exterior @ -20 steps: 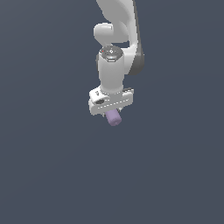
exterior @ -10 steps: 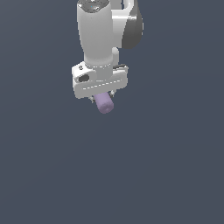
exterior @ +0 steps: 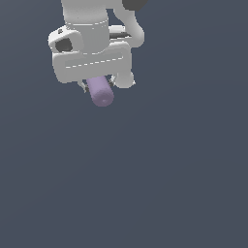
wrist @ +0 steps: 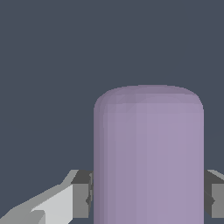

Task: Pick up the object and move it to a goal position.

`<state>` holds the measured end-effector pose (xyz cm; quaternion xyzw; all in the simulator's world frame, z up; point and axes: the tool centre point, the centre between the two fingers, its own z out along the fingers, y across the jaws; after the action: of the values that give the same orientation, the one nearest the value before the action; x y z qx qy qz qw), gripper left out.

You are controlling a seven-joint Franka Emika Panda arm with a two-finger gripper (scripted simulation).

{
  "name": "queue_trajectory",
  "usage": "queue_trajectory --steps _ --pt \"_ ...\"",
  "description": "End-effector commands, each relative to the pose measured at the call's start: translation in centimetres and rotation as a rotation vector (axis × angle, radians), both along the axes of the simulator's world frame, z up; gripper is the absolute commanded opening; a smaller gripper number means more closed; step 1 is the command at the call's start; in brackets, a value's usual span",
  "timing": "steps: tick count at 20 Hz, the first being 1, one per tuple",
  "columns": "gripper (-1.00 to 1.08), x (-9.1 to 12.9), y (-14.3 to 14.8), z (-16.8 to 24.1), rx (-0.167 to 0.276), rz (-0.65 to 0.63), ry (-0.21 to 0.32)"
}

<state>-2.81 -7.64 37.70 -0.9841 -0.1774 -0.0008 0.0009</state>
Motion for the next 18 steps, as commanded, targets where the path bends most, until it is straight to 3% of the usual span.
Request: queue_trajectory --steps 1,10,18 --pt "-1.00 0.2 -0.9 2.4 0.000 0.000 0.001" --pt "-1.00 1.0 -3.3 8.9 -0.001 -0.001 0.001" --pt "-1.00 1.5 -4.4 12.0 -0.002 -0.001 0.001"
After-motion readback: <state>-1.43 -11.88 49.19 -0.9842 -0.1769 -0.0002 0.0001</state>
